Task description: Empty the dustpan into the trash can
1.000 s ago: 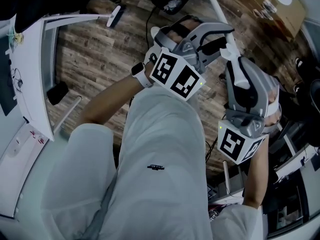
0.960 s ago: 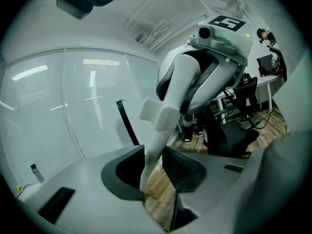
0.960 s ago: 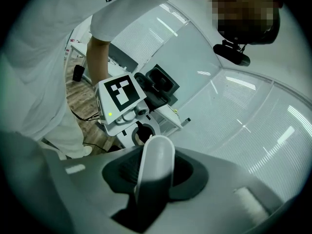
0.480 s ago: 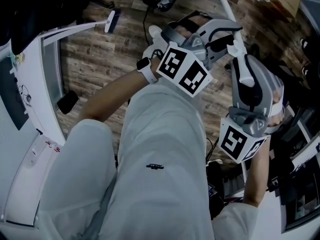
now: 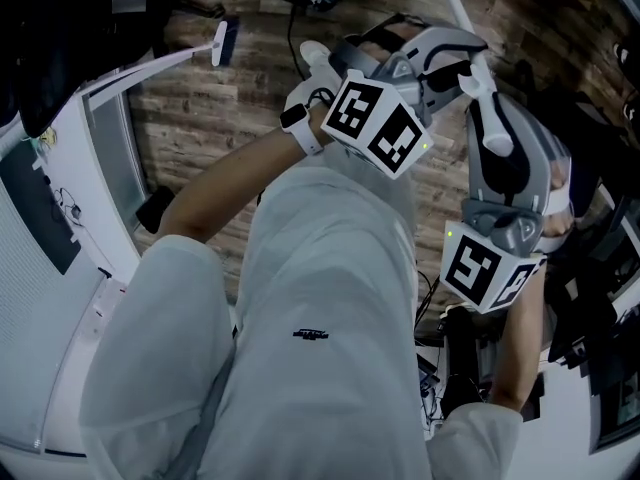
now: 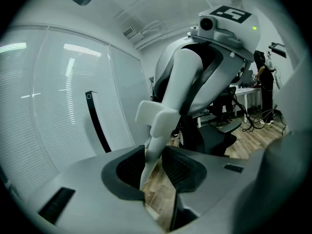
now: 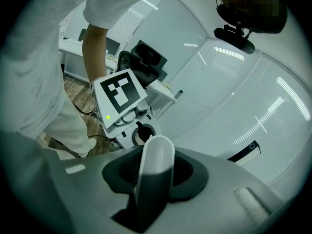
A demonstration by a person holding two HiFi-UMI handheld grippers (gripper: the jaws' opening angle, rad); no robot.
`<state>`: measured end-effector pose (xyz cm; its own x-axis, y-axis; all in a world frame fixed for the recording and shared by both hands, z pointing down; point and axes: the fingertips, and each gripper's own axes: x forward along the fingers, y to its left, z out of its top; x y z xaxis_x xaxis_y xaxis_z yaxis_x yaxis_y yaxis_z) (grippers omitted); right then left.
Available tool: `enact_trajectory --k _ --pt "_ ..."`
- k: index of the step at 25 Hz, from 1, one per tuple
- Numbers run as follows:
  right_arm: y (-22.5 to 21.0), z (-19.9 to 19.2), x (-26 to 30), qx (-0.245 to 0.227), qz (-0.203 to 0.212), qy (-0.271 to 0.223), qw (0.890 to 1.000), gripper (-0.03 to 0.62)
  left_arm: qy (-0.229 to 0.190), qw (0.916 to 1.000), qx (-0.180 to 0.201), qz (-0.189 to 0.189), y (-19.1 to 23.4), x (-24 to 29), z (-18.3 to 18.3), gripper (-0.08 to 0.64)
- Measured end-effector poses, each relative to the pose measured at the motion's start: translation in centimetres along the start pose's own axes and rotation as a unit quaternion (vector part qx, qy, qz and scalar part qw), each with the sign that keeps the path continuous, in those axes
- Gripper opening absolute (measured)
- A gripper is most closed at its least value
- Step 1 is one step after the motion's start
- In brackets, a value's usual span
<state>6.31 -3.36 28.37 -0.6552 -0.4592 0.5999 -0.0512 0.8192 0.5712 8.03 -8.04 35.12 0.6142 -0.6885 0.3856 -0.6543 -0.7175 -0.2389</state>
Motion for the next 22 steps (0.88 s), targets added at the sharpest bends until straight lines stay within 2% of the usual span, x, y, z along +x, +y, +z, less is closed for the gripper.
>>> enact_trajectory --k 4,16,22 --pt "1.5 -1.7 -0.2 0.021 0.009 0.018 1.000 0.123 0.007 0.9997 -0.006 -0.021 -1.7 0.8 -1.1 0.115" --pt "4.5 -7.5 4.5 0.106 0.034 0.062 0.992 0.122 0.029 0.9951 -0.042 -0.085 -4.5 5.3 -7.9 0.114" --pt "5.6 -9.9 6.2 0.124 0.045 0.084 0.988 0.121 0.038 0.9921 -0.054 -0.107 -5.8 7.3 -10.2 0.112"
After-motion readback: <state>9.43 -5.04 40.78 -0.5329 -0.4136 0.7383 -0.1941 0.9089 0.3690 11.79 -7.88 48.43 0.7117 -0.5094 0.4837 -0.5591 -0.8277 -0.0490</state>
